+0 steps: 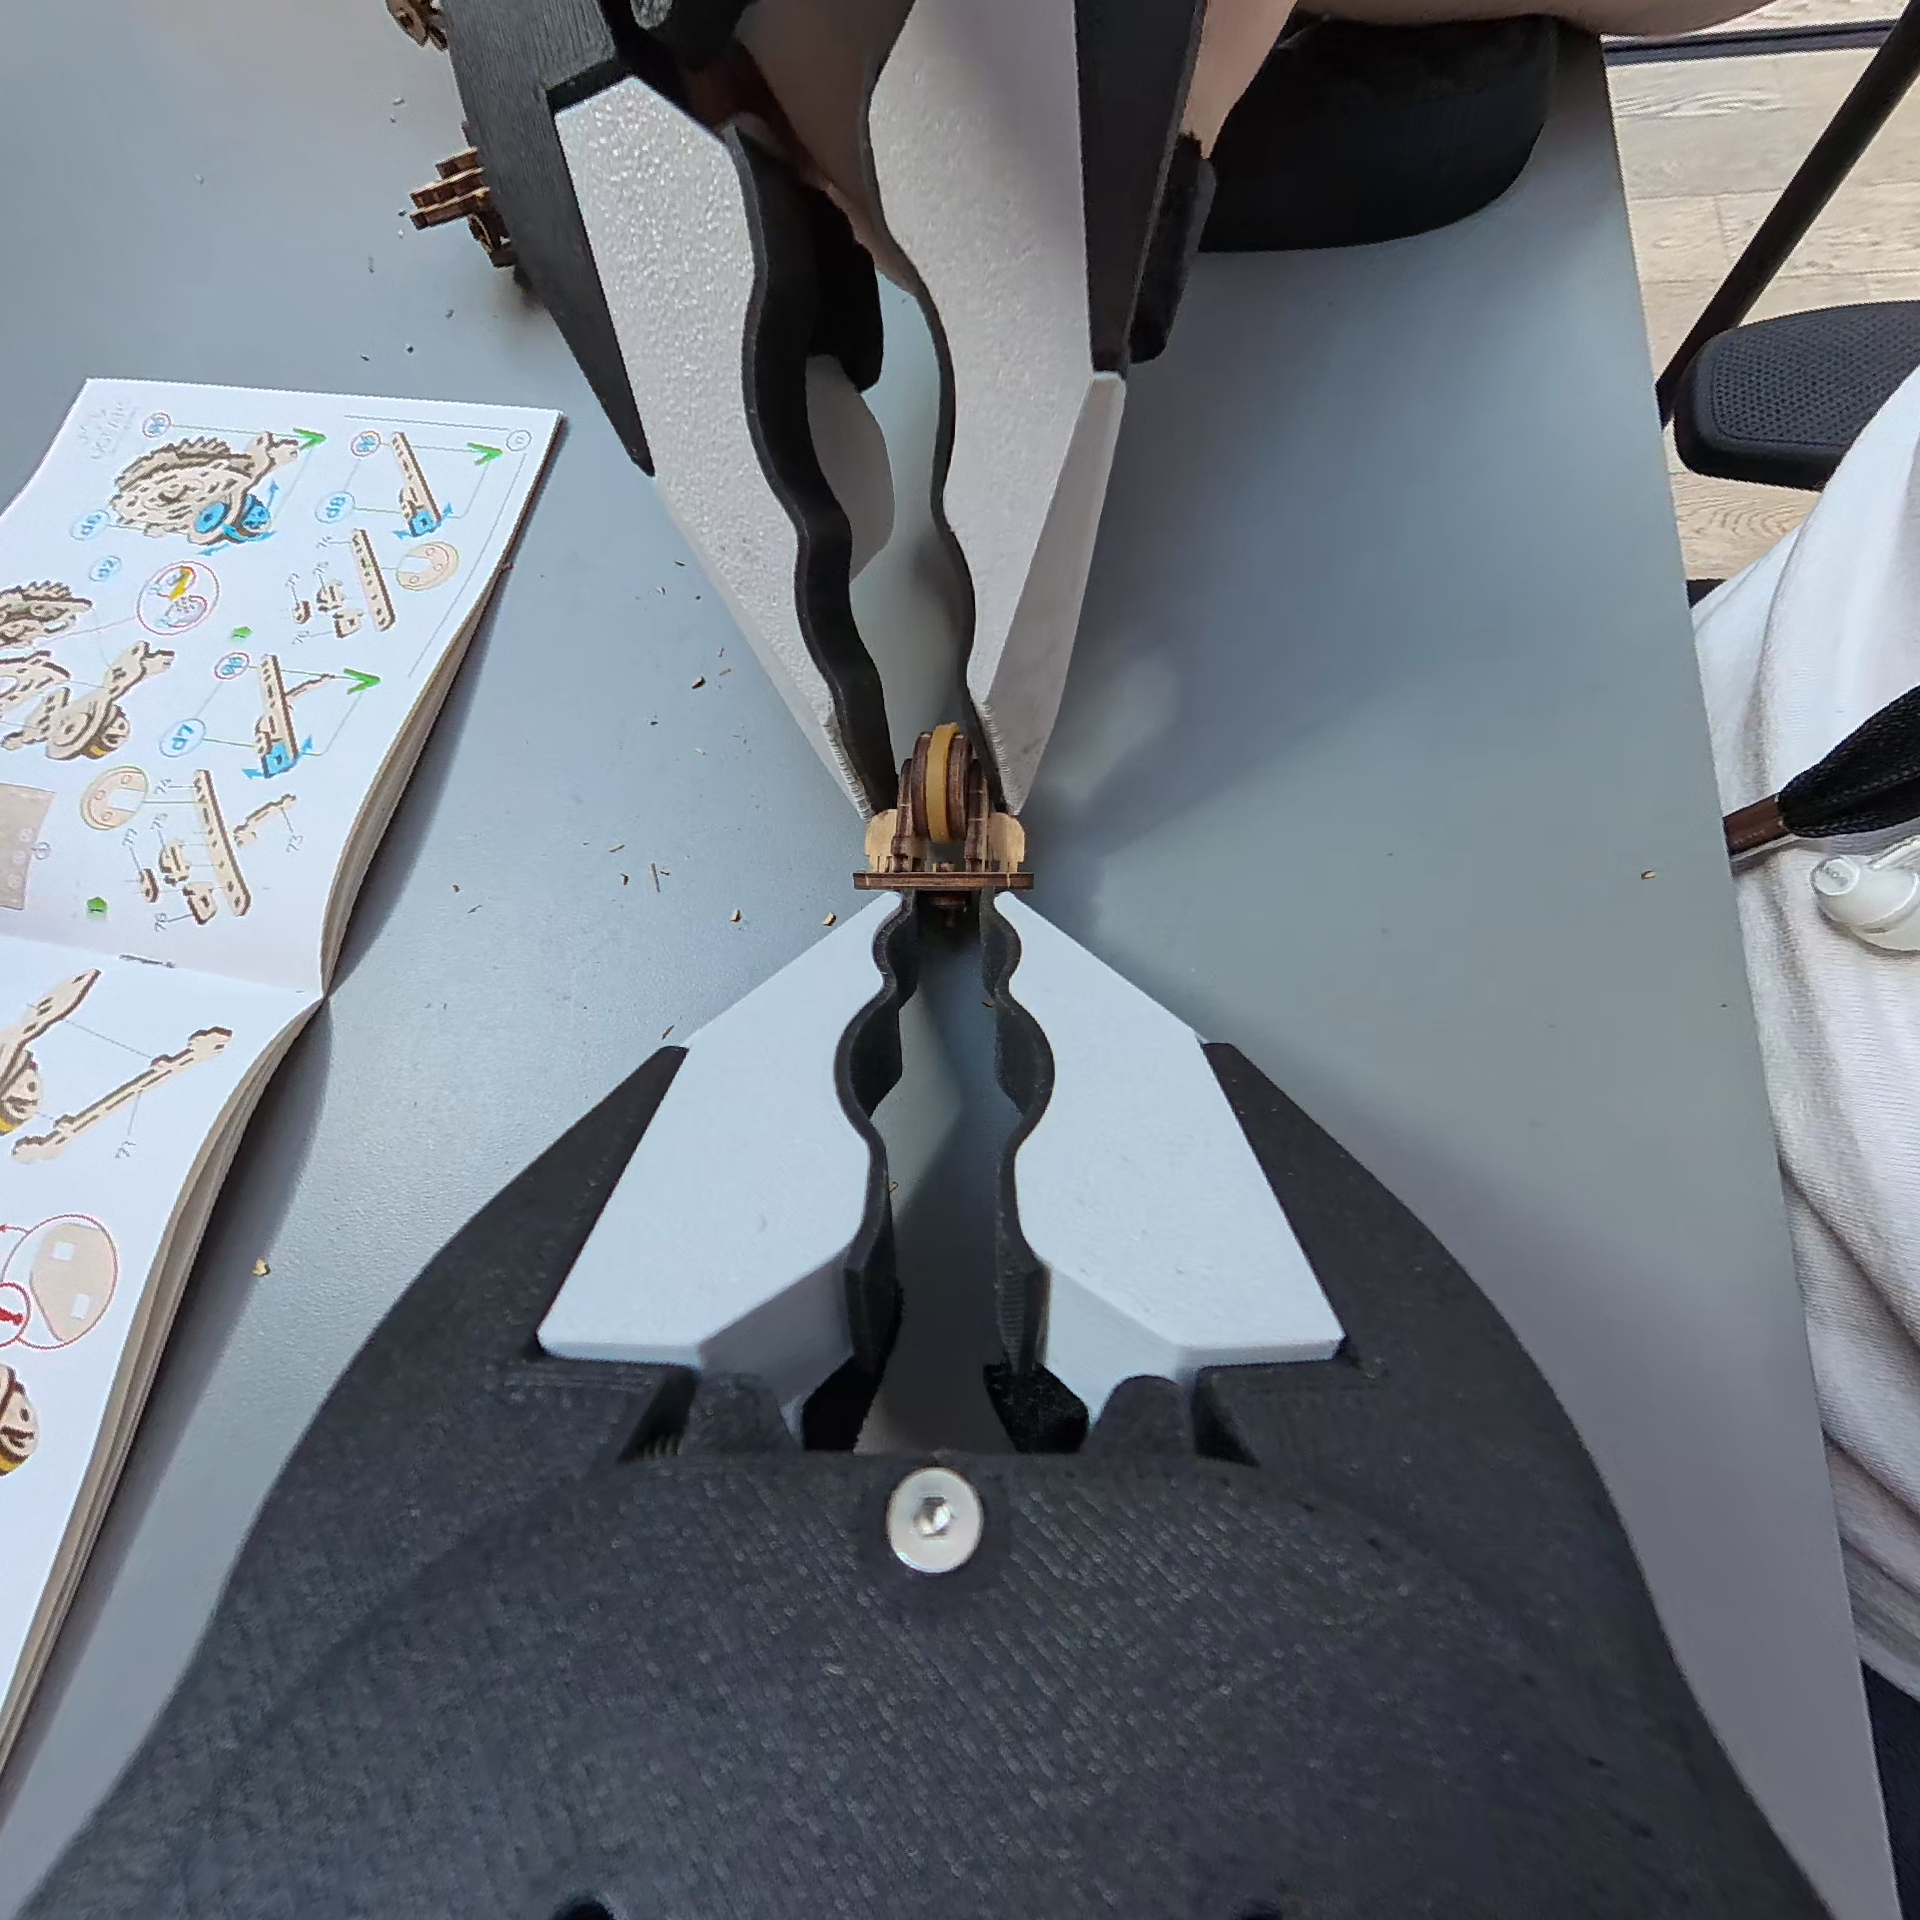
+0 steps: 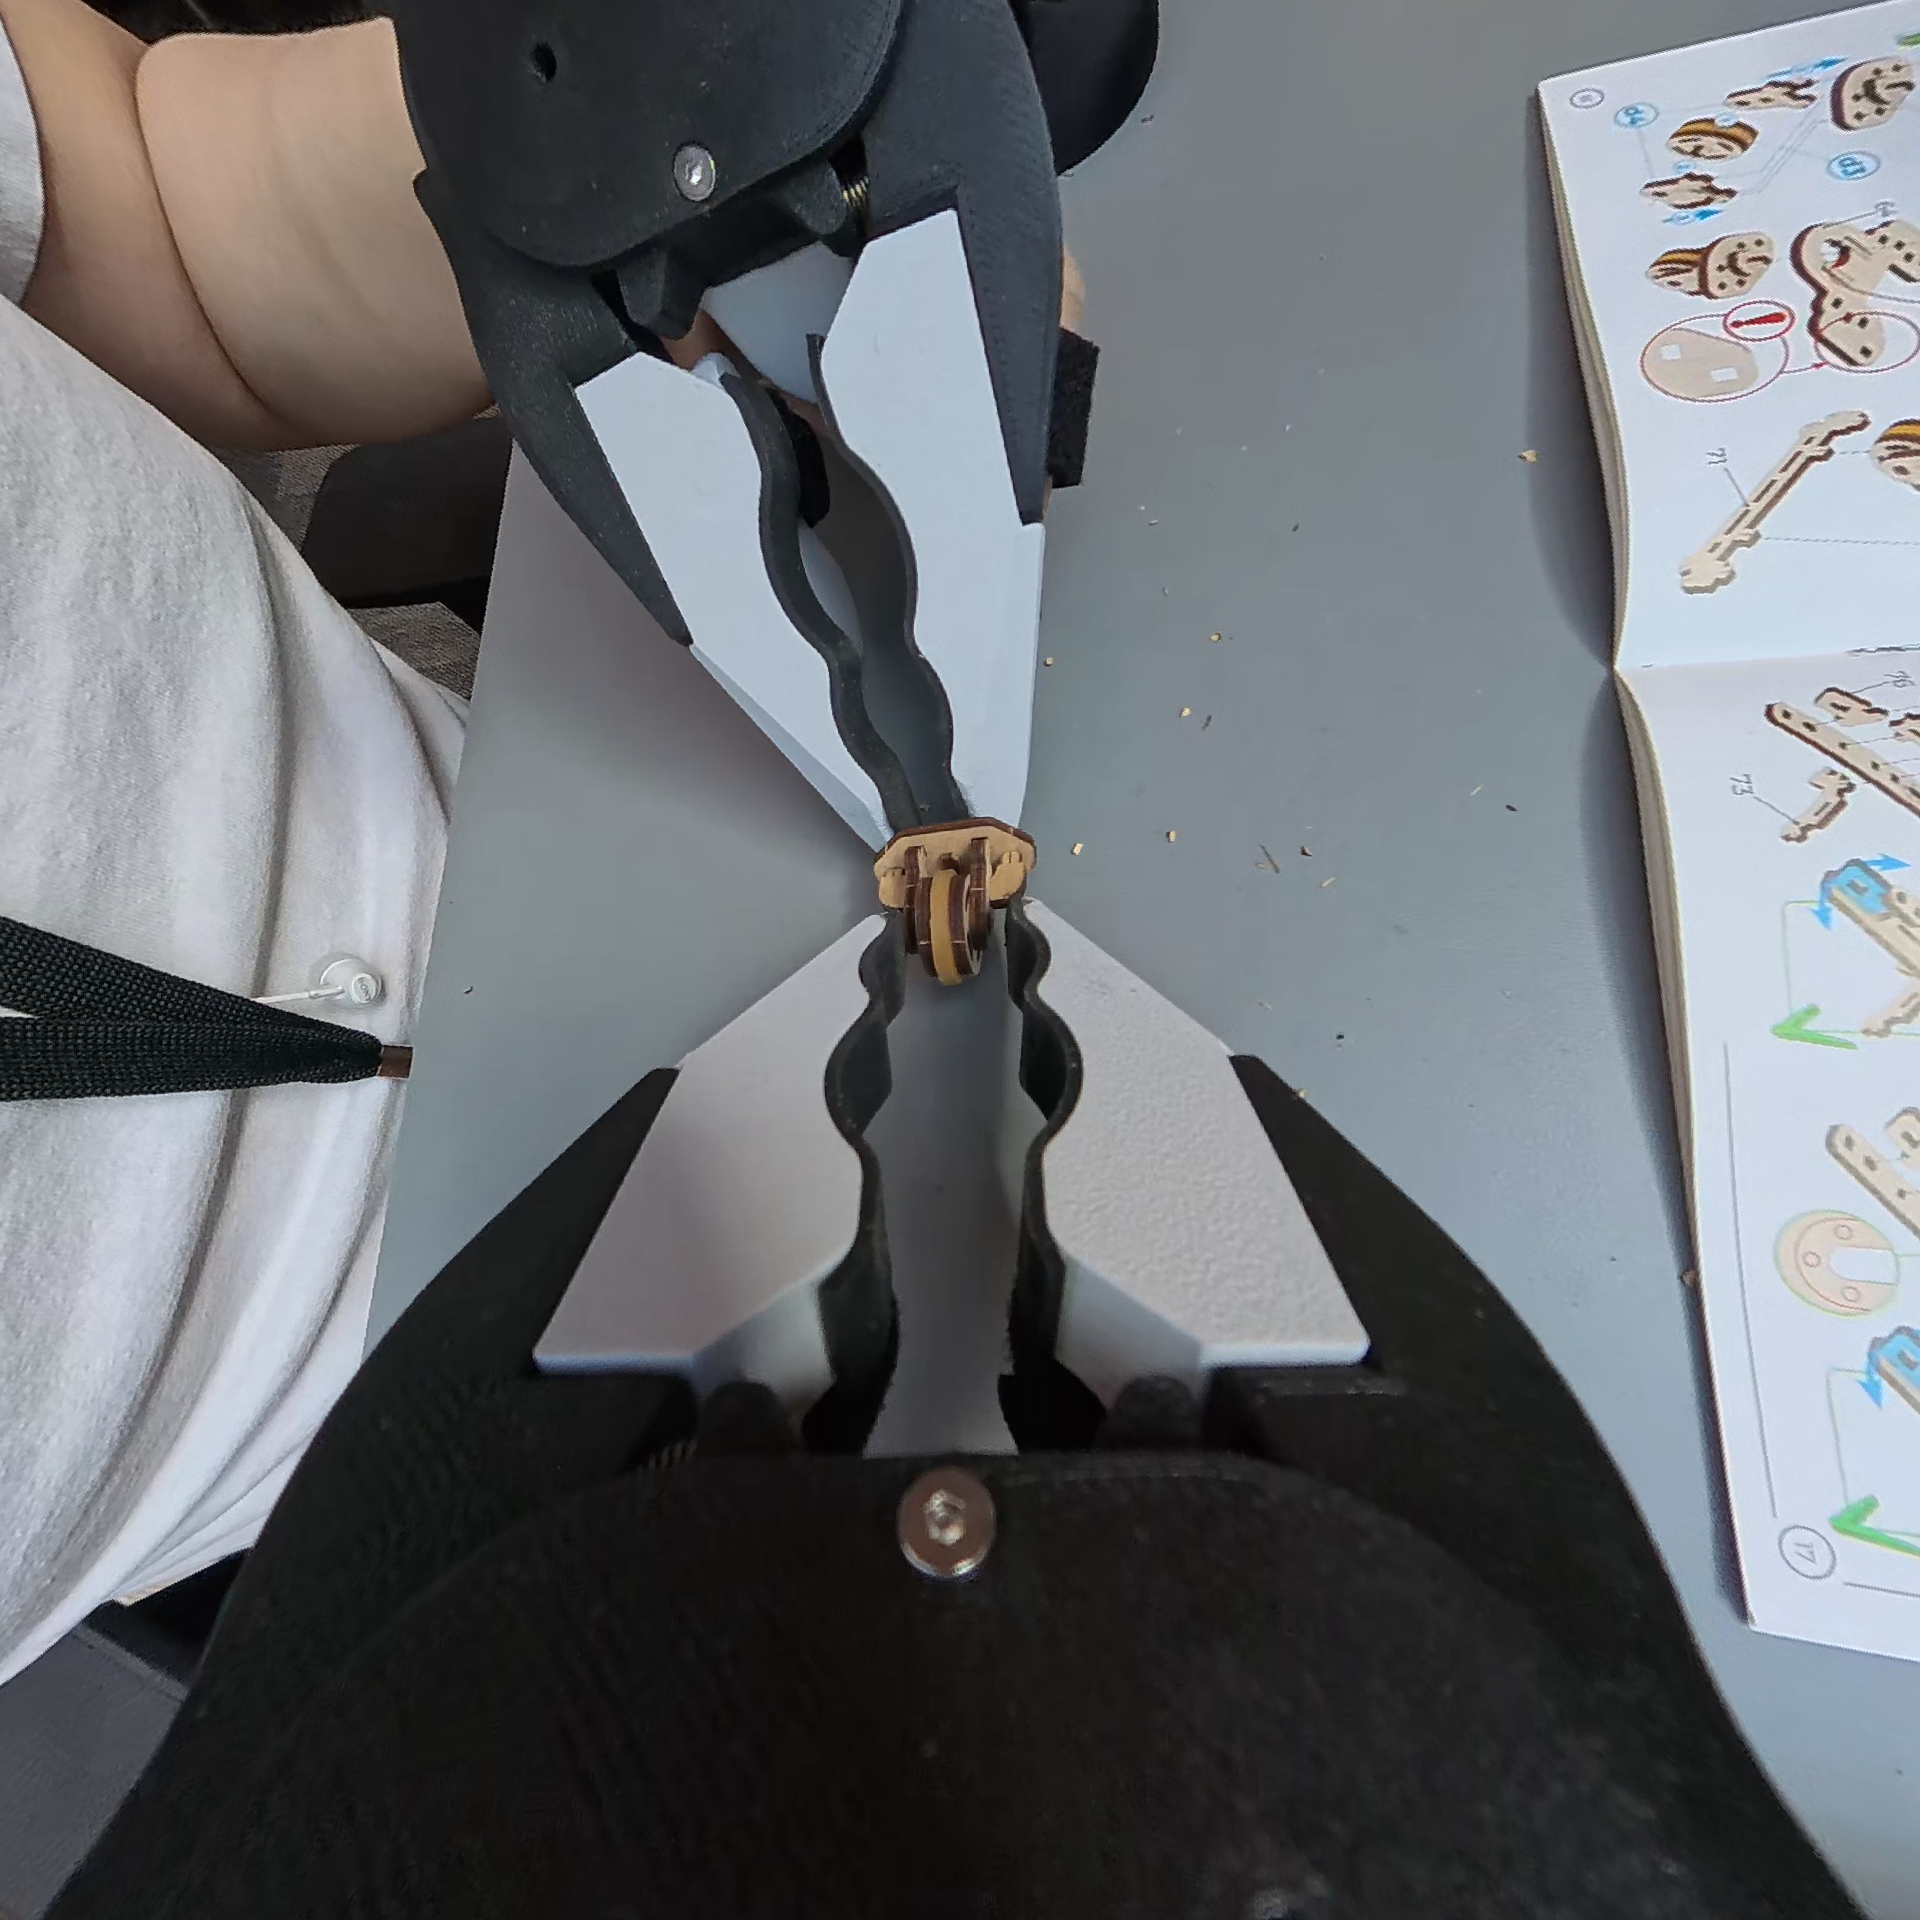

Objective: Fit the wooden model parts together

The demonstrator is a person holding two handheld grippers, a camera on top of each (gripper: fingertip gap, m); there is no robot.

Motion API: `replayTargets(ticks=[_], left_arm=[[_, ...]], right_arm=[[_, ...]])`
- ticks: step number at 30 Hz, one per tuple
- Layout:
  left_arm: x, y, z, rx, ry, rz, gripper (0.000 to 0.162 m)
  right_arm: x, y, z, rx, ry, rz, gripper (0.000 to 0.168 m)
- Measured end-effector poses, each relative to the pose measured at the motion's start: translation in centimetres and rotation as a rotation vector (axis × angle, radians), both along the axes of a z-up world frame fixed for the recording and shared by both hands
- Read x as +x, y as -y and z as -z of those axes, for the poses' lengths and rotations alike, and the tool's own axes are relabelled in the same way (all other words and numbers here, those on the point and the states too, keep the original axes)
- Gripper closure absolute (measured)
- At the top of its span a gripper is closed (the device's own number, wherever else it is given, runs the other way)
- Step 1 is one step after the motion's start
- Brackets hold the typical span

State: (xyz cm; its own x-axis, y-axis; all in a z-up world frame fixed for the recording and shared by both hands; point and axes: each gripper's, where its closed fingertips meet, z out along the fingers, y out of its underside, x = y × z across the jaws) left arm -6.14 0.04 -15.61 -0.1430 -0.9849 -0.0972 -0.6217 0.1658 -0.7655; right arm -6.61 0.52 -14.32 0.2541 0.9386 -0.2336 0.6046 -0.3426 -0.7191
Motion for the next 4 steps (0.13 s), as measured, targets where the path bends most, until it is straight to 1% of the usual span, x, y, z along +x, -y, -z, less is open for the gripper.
replayTargets(ticks=[4], left_arm=[[0.01,0.0,0.0,0.001,0.0,-0.002,0.155]], right_arm=[[-0.01,-0.01,-0.03,-0.005,-0.008,0.02,0.154]])
